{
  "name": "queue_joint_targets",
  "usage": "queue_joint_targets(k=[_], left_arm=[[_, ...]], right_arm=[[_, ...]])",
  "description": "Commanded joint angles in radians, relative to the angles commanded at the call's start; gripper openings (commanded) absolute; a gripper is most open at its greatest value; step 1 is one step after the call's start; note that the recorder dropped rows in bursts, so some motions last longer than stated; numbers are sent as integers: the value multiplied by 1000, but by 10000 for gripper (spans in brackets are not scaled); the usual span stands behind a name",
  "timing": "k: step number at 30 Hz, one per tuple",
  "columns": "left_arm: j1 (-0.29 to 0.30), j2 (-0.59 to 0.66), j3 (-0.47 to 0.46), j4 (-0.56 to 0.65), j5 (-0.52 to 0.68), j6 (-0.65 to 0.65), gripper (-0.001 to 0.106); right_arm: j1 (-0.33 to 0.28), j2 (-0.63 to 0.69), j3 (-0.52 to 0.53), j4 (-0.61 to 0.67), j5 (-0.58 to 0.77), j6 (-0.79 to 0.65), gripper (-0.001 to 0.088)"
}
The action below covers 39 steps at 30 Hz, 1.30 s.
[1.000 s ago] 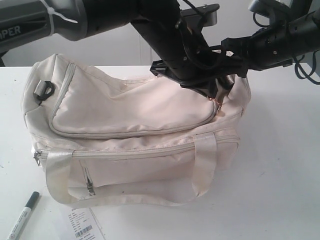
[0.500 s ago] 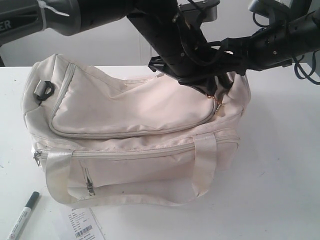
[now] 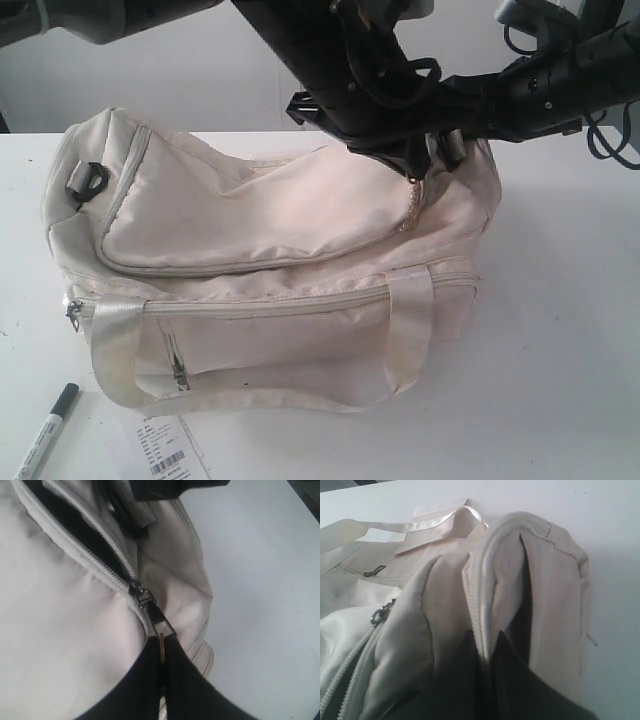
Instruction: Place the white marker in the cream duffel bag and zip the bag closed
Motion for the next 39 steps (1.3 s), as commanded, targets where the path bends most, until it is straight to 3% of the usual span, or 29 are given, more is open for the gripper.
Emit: queue_joint_targets(k=[39], left_arm=[[0,-20,0,-21,107,56,0]], right_arm=[[0,0,0,0,0,0,0]])
